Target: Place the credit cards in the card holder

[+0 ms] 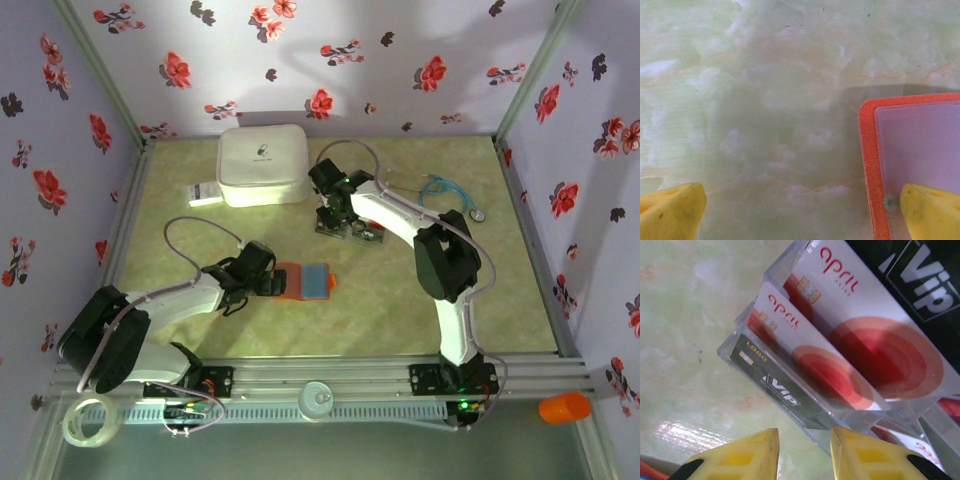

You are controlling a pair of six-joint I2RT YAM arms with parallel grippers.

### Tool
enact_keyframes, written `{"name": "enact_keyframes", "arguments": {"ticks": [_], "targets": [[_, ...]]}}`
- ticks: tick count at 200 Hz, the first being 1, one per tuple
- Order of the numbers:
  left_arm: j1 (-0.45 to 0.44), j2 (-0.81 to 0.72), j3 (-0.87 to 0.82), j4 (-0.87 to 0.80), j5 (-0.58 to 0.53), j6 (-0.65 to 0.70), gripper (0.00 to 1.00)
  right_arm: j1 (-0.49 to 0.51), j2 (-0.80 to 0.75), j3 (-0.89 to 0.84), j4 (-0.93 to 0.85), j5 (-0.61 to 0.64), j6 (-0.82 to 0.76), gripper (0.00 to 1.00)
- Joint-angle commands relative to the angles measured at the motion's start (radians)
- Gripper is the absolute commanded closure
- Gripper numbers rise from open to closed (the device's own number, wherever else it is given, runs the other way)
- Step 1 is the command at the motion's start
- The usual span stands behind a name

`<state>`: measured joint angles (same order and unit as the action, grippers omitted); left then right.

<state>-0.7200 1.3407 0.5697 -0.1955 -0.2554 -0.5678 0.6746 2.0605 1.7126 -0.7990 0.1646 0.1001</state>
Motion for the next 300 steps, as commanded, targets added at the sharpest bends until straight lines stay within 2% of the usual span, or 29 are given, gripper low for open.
{"name": "enact_keyframes", "arguments": {"ticks": [1,60,132,167,201,215,271,280,300], "targets": [[-0.006,0.011,0.025,-0.005,-0.032,0.020,0.00,-0.006,0.043,0.067,-0.070,0.045,-0.041,0.67],[-0.006,0.006,0.025,-0.013,-0.036,0.019,0.00,-0.009,0.117,0.144,-0.097,0.043,-0.056,0.68],[-0.006,0.011,0.037,-0.018,-0.041,0.019,0.00,-0.009,0.157,0.155,-0.100,0.013,-0.054,0.69],[-0.006,0.012,0.036,-0.019,-0.042,0.019,0.00,-0.010,0.156,0.157,-0.103,0.008,-0.056,0.80],[-0.006,0.008,0.032,-0.018,-0.041,0.017,0.00,-0.014,0.152,0.157,-0.113,-0.016,-0.061,0.97],[-0.007,0.006,0.029,-0.018,-0.042,0.018,0.00,-0.018,0.146,0.149,-0.117,-0.024,-0.065,1.00],[-0.006,-0.005,0.018,-0.018,-0.042,0.016,0.00,-0.033,0.091,0.097,-0.096,-0.073,-0.073,1.00],[-0.006,-0.004,0.016,-0.016,-0.042,0.014,0.00,-0.035,0.094,0.102,-0.097,-0.081,-0.075,0.92],[-0.006,-0.005,0.015,-0.015,-0.041,0.014,0.00,-0.037,0.115,0.128,-0.109,-0.089,-0.074,0.89]]}}
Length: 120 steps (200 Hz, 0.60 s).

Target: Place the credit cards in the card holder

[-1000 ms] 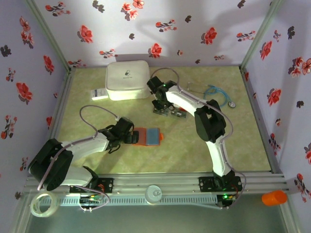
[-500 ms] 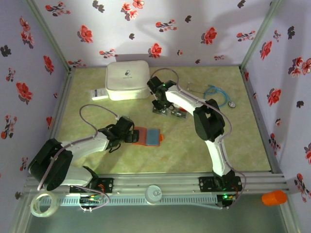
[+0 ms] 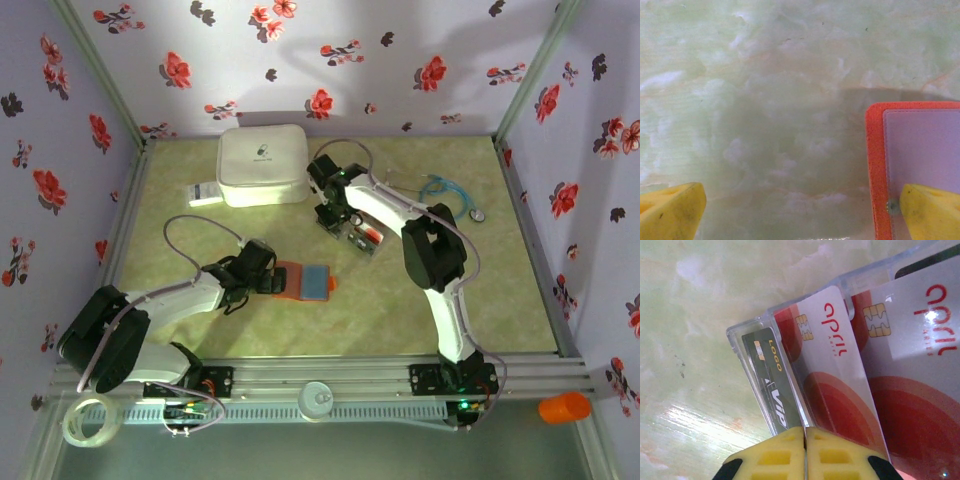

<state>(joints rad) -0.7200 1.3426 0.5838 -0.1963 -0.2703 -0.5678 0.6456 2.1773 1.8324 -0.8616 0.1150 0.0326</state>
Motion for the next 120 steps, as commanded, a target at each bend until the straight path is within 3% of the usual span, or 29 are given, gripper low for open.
{"name": "enact_keyframes", "arguments": {"ticks": [1,77,120], "targets": [[-0.006,-0.007,0.001,-0.014,-0.026,0.014,0.00,-0.008,0.000,0.009,-0.046,-0.041,-0.007,0.88],[-0.006,-0.010,-0.007,-0.009,-0.027,0.010,0.00,-0.008,0.030,0.039,-0.051,-0.061,0.003,0.85],[-0.006,-0.012,-0.013,-0.008,-0.027,0.008,0.00,-0.008,0.030,0.060,-0.071,-0.087,-0.009,1.00]]}}
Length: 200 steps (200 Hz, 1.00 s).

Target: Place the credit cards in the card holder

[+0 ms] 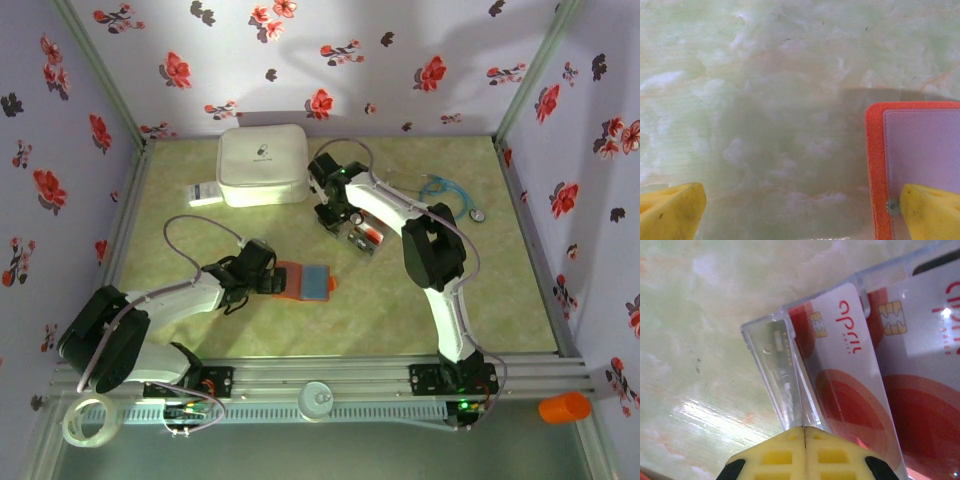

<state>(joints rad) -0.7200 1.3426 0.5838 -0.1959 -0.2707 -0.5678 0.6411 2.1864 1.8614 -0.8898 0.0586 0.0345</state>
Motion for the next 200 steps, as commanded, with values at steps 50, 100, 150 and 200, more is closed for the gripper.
{"name": "enact_keyframes", "arguments": {"ticks": [50,100,150,200], "targets": [[-0.006,-0.026,-0.019,-0.014,-0.026,0.011,0.00,-0.004,-0.036,0.067,-0.090,-0.082,-0.024,1.00],[-0.006,-0.038,-0.021,-0.023,-0.025,0.011,0.00,0.000,-0.164,0.023,-0.058,-0.201,0.041,1.00],[-0.006,-0.042,-0.029,-0.029,-0.025,0.007,0.00,0.041,-0.349,-0.274,0.193,-0.340,0.225,1.00],[-0.005,-0.053,-0.027,-0.041,-0.024,-0.007,0.00,0.152,-0.444,-0.488,0.323,-0.328,0.317,1.00]]}}
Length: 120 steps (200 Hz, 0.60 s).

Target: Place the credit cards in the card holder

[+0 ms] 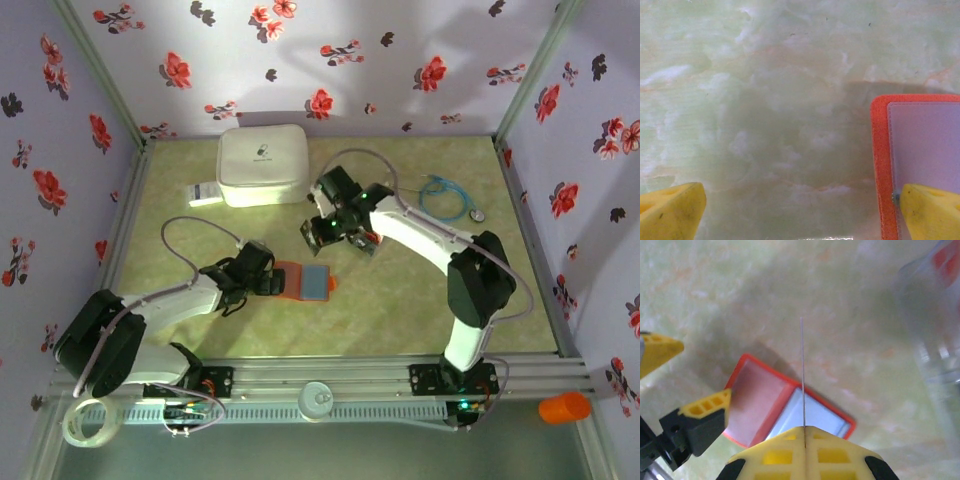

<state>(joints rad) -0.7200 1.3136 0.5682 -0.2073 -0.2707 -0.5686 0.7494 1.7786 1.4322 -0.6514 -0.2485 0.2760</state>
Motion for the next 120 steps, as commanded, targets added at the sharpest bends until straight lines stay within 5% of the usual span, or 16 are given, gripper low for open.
{"name": "enact_keyframes", "arguments": {"ticks": [1,120], "targets": [[-0.006,-0.025,-0.011,-0.030,-0.025,-0.005,0.00,0.045,-0.037,-0.062,0.086,-0.019,0.077,1.00],[-0.007,-0.053,-0.026,-0.035,-0.027,-0.018,0.00,0.102,-0.003,-0.169,0.174,-0.050,0.134,1.00]]}}
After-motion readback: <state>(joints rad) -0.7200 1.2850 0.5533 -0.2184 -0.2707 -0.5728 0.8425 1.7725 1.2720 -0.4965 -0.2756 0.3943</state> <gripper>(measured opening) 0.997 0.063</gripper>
